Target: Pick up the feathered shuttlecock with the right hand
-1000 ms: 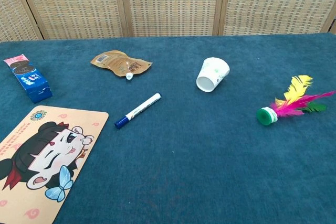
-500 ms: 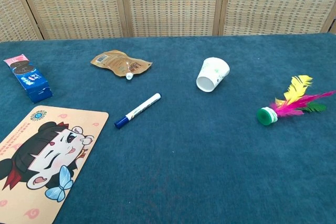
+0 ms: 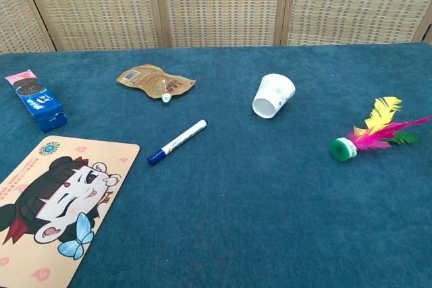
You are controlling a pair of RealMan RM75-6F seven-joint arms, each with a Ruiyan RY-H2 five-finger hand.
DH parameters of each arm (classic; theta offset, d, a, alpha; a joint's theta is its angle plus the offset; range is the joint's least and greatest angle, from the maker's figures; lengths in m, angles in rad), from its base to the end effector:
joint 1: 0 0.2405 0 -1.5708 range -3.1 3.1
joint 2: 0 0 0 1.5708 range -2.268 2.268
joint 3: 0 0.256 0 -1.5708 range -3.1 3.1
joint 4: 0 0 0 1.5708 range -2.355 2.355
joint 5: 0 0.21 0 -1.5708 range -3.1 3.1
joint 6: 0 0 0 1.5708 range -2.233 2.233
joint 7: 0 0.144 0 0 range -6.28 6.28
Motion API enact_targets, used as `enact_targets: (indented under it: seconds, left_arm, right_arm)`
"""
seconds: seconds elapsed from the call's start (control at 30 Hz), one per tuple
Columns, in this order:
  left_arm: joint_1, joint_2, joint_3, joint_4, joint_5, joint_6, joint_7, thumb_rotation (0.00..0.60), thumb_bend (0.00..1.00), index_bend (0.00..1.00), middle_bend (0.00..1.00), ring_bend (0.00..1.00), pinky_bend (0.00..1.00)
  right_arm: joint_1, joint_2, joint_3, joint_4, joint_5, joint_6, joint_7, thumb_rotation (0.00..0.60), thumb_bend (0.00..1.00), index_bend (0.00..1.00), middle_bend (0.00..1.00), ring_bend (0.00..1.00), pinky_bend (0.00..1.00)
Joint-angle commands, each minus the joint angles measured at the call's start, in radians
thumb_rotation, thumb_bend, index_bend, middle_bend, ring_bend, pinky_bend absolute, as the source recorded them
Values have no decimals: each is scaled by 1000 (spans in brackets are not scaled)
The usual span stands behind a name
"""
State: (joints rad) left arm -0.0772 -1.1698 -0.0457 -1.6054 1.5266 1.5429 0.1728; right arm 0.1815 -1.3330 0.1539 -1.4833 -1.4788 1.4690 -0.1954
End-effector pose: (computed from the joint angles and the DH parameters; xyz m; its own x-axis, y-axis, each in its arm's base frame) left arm -0.3029 0.1773 0.1491 0.5099 -0.0497 0.8588 0.8591 -0.0213 -0.5113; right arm -0.2903 -0.2313 0.1160 0.4744 0.1184 0.8723 -0.8749 -0.0464 0.4821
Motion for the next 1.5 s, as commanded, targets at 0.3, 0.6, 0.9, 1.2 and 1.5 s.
enact_targets:
  seconds: [0.3,0.6,0.9,1.2,1.5]
  left_arm:
    - [-2,2,-1,4,-5,-7,-13,600,155,0,0,0,0]
    - [-5,2,-3,6,-12,-15,-19,600,155,0,0,0,0]
    - [-8,-3,-2,9,-10,-20,-15,600,155,0,0,0,0]
    - [-10,-6,0,10,-8,-23,-10,600,155,0,0,0,0]
    - [-12,-9,0,10,-11,-26,-5,600,155,0,0,0,0]
  right_arm:
    - [165,-103,94,85,131,-201,-123,600,291,269,0,0,0]
    - [225,-199,110,205,251,-314,-132,600,291,291,0,0,0]
    - [250,-271,102,335,293,-365,-83,600,291,334,0,0,0]
    - [253,-297,93,404,303,-376,-38,600,291,341,0,0,0]
    - [270,-330,94,494,311,-408,16,600,291,367,0,0,0]
